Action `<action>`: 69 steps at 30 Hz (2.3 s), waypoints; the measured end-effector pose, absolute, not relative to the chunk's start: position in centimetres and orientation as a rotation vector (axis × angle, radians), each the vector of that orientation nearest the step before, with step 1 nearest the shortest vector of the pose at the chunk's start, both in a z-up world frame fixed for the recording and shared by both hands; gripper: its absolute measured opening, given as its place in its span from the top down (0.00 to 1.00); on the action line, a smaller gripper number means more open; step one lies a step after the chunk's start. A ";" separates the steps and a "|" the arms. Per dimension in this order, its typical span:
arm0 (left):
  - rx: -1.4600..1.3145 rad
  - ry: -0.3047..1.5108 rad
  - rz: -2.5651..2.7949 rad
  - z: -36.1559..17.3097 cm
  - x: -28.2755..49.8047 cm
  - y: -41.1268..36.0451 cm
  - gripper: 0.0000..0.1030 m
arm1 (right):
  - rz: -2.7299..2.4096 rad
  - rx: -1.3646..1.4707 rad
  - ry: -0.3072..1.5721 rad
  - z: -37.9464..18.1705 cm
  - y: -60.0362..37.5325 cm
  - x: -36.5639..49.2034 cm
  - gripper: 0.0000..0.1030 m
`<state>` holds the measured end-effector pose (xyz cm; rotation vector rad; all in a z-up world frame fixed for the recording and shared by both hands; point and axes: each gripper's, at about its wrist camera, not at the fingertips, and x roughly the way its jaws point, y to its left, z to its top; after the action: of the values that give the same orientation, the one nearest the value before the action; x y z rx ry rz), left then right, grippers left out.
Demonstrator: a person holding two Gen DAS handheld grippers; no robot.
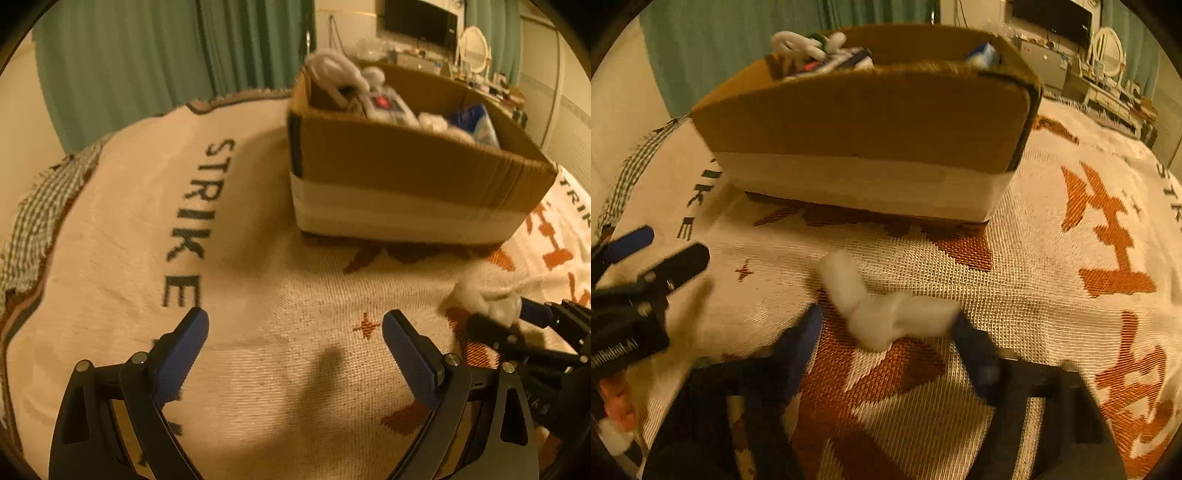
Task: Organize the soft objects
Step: 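Grasp the white glove on the blanket with the right gripper, then carry the white glove into the box and open the right gripper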
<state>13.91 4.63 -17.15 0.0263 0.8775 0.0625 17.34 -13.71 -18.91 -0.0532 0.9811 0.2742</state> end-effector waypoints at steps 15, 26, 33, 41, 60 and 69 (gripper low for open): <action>-0.040 0.940 0.058 -16.6 11.9 3.5 0.06 | 0.308 0.005 0.956 -17.8 -14.5 15.4 0.64; -0.040 0.808 0.057 -9.2 7.0 3.2 0.06 | 0.331 -0.004 0.867 -10.7 -14.9 9.6 0.64; -0.022 0.660 0.064 -2.7 4.9 3.4 0.06 | 0.338 -0.005 0.743 -3.8 -15.6 6.7 0.64; 0.018 0.487 0.054 5.4 7.3 3.7 0.06 | 0.325 -0.015 0.555 5.5 -16.6 6.6 0.63; 0.018 0.487 0.022 2.8 24.5 3.0 0.06 | 0.353 0.027 0.601 6.1 -14.9 27.5 0.62; 0.030 0.598 0.044 -4.0 28.8 3.5 0.06 | 0.371 0.041 0.751 -3.7 -14.6 34.4 0.57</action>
<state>28.79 3.48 -3.97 0.0296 0.5981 0.0443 34.38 -14.64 -3.67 0.0411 0.7511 0.3715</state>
